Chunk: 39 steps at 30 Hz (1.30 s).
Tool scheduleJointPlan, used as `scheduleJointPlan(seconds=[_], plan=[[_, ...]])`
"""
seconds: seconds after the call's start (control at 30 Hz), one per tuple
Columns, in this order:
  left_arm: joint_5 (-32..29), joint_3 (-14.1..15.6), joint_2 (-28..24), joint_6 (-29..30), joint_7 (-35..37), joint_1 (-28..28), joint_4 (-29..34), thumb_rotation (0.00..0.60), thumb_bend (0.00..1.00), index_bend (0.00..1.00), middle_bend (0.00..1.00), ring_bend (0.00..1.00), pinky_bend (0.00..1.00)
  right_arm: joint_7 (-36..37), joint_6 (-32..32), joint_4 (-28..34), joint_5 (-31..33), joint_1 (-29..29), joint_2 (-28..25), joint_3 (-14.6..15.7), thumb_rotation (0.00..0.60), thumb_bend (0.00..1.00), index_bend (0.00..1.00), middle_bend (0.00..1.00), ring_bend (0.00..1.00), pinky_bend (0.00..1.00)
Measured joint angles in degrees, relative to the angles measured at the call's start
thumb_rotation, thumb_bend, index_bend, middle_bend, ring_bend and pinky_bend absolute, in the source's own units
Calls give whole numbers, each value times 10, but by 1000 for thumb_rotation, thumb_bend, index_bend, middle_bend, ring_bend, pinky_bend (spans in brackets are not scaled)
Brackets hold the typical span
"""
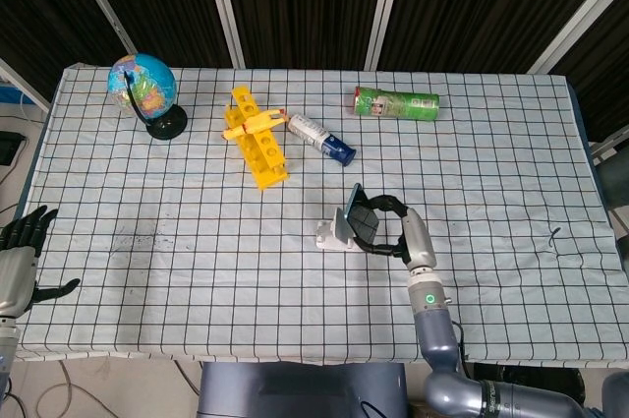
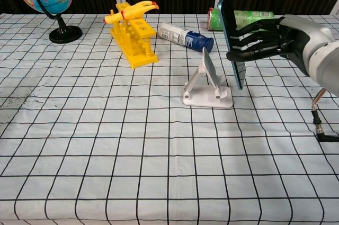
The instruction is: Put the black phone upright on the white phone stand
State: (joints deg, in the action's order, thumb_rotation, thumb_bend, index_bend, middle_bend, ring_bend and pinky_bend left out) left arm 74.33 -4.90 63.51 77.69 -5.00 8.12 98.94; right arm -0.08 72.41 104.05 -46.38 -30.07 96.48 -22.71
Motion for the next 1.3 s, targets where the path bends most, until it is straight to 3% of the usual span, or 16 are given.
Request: scheduleJointPlan(seconds=[0.33, 0.6, 1.3], plan=[[-3, 0, -3, -5, 5, 2, 1, 600, 0, 0, 0, 0, 0, 31, -25, -20, 18, -3, 16, -21, 600, 691, 681, 652, 282, 140], [-3, 1, -3, -5, 5, 2, 2, 600, 0, 0, 0, 0, 0, 99, -78, -21, 31, 4, 11, -37, 600, 691, 681, 651, 282, 141], [-5, 2, -4, -5, 6, 2, 5, 600, 0, 0, 0, 0, 0, 225, -91, -89, -82, 36, 38, -11, 600, 691, 681, 651, 282, 141]])
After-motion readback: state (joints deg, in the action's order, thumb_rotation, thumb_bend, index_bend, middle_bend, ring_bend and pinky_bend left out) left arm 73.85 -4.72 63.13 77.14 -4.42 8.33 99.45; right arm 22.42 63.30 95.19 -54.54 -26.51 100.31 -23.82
